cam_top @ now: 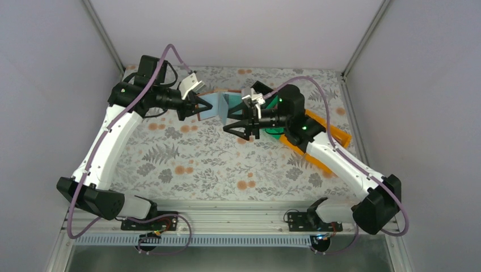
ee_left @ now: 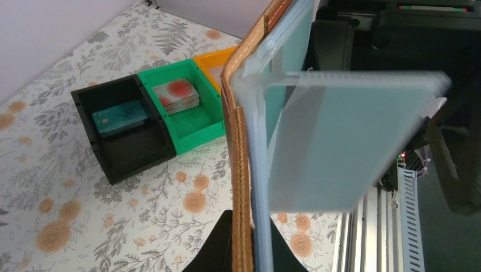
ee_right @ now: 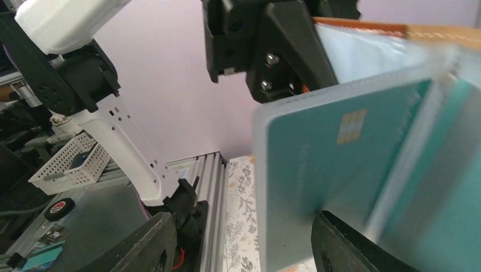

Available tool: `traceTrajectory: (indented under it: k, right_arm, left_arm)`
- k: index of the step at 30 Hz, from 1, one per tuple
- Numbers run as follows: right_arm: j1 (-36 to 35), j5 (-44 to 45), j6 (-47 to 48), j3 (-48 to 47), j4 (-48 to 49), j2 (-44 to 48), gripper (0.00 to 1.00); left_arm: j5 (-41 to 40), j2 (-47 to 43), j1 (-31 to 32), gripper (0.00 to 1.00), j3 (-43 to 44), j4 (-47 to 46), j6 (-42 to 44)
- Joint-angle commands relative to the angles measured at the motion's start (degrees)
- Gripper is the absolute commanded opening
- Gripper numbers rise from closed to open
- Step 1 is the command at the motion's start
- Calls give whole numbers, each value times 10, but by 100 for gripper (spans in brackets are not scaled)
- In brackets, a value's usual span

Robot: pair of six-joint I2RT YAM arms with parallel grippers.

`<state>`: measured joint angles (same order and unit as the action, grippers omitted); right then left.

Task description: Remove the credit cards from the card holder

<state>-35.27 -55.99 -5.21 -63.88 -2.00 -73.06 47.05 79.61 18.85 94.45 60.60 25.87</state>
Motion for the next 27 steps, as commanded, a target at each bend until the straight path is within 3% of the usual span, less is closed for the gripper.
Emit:
traceTrajectory:
  k: [1, 9, 21, 27]
  right_arm:
    - [-41, 38, -31, -37, 46, -18, 62]
    - [-81, 156, -28, -58, 30, -31, 60]
    - [-82, 232, 1, -45, -34, 39, 53]
    - [-81, 331, -30, -65, -61, 29, 48]
  left_arm:
    - [33, -11, 0, 3, -9, -19, -6]
    - [89, -9, -1, 2, -8, -9, 13]
    - [103, -10, 0, 2, -5, -2, 25]
    - [103, -13, -1, 2, -5, 0, 27]
